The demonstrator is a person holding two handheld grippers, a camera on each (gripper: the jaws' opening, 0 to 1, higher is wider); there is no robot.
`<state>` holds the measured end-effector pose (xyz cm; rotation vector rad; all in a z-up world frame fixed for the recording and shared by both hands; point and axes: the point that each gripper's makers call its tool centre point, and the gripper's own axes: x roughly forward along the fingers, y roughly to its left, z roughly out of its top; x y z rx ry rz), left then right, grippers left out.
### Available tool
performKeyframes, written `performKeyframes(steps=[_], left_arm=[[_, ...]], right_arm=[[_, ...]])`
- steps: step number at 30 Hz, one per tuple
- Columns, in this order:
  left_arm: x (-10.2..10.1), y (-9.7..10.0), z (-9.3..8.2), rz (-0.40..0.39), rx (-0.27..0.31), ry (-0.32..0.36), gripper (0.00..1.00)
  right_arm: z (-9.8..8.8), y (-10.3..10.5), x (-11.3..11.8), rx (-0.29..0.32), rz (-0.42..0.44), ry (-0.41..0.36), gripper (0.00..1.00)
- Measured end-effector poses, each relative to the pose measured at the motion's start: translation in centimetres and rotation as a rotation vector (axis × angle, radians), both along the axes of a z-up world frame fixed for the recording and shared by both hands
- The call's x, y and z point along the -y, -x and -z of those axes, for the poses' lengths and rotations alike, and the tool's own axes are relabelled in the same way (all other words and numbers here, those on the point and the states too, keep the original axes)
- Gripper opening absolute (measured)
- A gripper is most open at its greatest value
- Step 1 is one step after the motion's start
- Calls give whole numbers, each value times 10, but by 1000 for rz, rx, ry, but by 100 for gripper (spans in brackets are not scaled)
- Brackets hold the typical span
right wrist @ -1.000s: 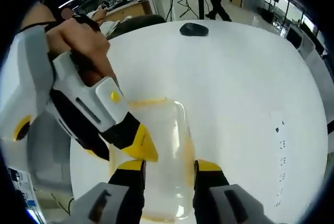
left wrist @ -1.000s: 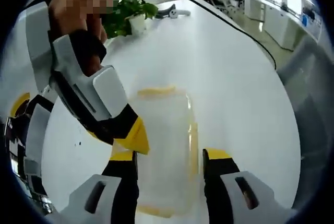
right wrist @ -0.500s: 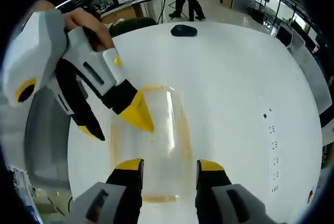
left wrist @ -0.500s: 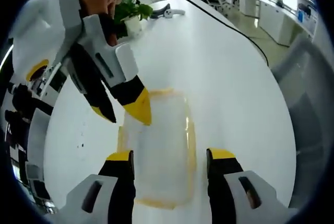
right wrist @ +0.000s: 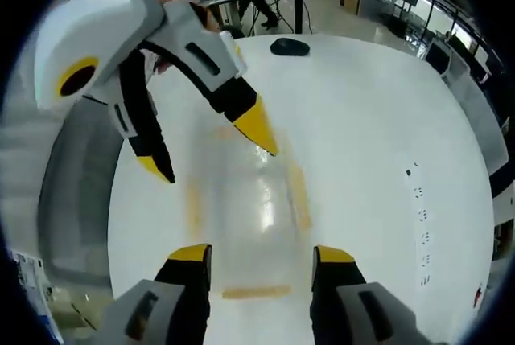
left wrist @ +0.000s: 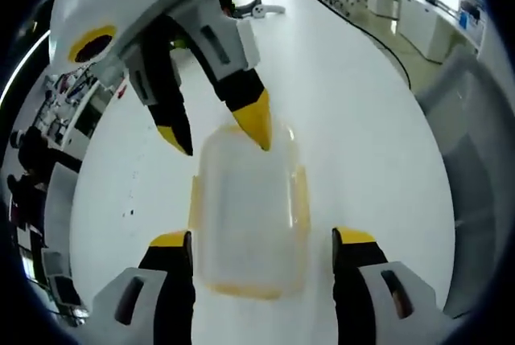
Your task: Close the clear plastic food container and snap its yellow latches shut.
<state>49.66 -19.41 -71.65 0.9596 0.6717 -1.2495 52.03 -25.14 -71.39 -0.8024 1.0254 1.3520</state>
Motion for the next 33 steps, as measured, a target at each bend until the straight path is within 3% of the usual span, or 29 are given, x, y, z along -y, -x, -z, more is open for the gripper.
performKeyframes(steps=[14,26,33], left_arm=[[-19,-10,9,-38,-23,-42,74],[-24,-10,15,-31,-36,-59,74],[-24,-12,19,-24,-41,-68,75]], right_arm=[[2,10,3,26,-19,0,56],[5,18,7,43,-38,6,62],[9,17,10,87,-53,16,65]])
